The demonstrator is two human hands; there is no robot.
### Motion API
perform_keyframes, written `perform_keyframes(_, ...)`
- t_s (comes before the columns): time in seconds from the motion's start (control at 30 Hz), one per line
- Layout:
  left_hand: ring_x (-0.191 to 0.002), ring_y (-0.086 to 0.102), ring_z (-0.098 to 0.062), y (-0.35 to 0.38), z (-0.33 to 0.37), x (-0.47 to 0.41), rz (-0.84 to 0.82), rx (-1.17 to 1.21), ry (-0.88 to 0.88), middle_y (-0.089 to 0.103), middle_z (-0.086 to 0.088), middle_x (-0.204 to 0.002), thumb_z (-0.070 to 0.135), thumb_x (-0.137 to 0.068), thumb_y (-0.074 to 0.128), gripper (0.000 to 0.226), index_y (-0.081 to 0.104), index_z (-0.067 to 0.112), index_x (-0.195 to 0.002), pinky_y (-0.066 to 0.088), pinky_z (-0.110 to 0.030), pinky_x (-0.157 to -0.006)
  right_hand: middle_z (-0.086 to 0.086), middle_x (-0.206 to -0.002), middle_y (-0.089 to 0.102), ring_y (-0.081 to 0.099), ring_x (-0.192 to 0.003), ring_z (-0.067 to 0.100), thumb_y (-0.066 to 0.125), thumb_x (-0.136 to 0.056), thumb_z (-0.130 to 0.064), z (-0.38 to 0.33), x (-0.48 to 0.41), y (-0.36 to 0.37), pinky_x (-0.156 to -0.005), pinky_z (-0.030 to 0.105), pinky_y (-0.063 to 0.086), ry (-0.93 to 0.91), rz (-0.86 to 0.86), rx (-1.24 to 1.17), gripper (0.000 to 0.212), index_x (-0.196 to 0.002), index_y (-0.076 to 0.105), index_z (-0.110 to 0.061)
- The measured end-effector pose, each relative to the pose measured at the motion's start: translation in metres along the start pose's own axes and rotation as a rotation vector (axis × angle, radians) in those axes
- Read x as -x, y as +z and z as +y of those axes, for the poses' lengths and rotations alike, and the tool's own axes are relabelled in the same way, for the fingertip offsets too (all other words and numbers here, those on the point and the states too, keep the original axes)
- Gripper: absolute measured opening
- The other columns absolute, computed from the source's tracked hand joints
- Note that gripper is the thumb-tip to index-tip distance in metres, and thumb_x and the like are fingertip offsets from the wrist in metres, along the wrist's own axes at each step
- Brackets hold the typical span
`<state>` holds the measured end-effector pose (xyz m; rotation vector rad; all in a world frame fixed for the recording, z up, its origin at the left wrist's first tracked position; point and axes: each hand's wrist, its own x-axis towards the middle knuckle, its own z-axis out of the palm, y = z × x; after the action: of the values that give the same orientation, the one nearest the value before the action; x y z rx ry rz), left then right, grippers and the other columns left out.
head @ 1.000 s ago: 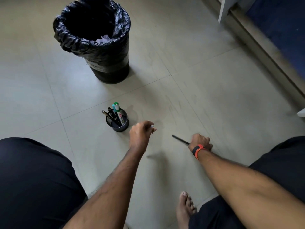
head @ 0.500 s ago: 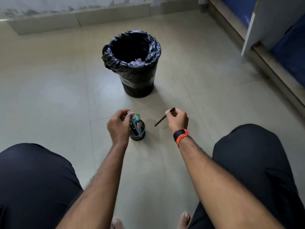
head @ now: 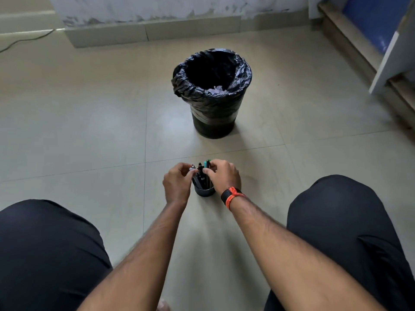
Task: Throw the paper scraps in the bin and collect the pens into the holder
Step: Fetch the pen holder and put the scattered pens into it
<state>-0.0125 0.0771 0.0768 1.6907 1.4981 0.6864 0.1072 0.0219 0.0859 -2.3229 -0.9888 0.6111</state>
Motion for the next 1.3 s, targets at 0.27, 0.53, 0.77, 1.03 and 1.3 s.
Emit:
perform_keyframes(0.27,-0.085,0.070,-0.010,0.001,-0.014,-0.009,-0.033,-0.080,0.023,0.075,0.006,-0.097,0.028,-0.077,0.079,0.028,0.073,0.019,-0.103,0.052,-0.023,-0.079,0.004,-0.091,0.074,0.067,-0.087,0.028,0.071,-0.082,-0.037,0.004,-0.001,0.013,-0.073,0.034,0.056,0.121,-0.008,-0.024,0.018,-0.093,0.076,-0.023)
perform_keyframes(0.53,-0.085,0.068,-0.018,0.006,-0.047,-0.001,0.000,-0.087,-0.098,0.073,0.002,-0.090,0.035,-0.094,0.057,0.019,0.070,0.021,-0.097,0.054,-0.034,-0.077,0.002,-0.131,0.050,0.047,-0.123,0.021,0.082,-0.063,-0.044,0.026,0.028,0.051,-0.101,0.032,0.042,0.209,-0.015,-0.204,0.083,-0.135,0.048,-0.020)
perform_keyframes(0.77,-0.084,0.063,-0.026,0.010,-0.047,-0.032,-0.004,-0.218,-0.094,0.071,-0.007,-0.090,0.039,-0.101,0.037,0.042,0.067,0.010,-0.094,0.040,-0.029,-0.070,0.003,-0.148,0.035,0.033,-0.136,0.022,0.087,-0.055,-0.048,0.028,0.028,0.083,-0.113,0.035,0.033,0.231,0.048,-0.200,0.116,-0.148,0.026,-0.016)
perform_keyframes(1.03,-0.083,0.060,-0.030,0.003,-0.022,-0.036,-0.112,-0.366,-0.078,0.066,-0.006,-0.088,0.041,-0.101,0.035,0.039,0.062,0.014,-0.092,0.044,-0.034,-0.067,-0.002,-0.127,0.054,0.053,-0.120,0.019,0.081,-0.060,-0.048,0.011,0.023,0.068,-0.097,0.032,0.046,0.322,0.057,-0.207,0.089,-0.134,0.040,-0.022)
perform_keyframes(1.3,-0.079,0.058,-0.025,-0.082,0.079,-0.048,-0.136,-0.391,0.017,0.065,-0.005,-0.083,0.039,-0.101,0.037,0.038,0.062,0.013,-0.090,0.044,-0.034,-0.068,-0.009,-0.120,0.057,0.055,-0.112,0.013,0.076,-0.058,-0.058,-0.065,0.059,-0.047,-0.091,0.027,0.048,0.286,0.011,-0.142,0.085,-0.130,0.045,-0.027)
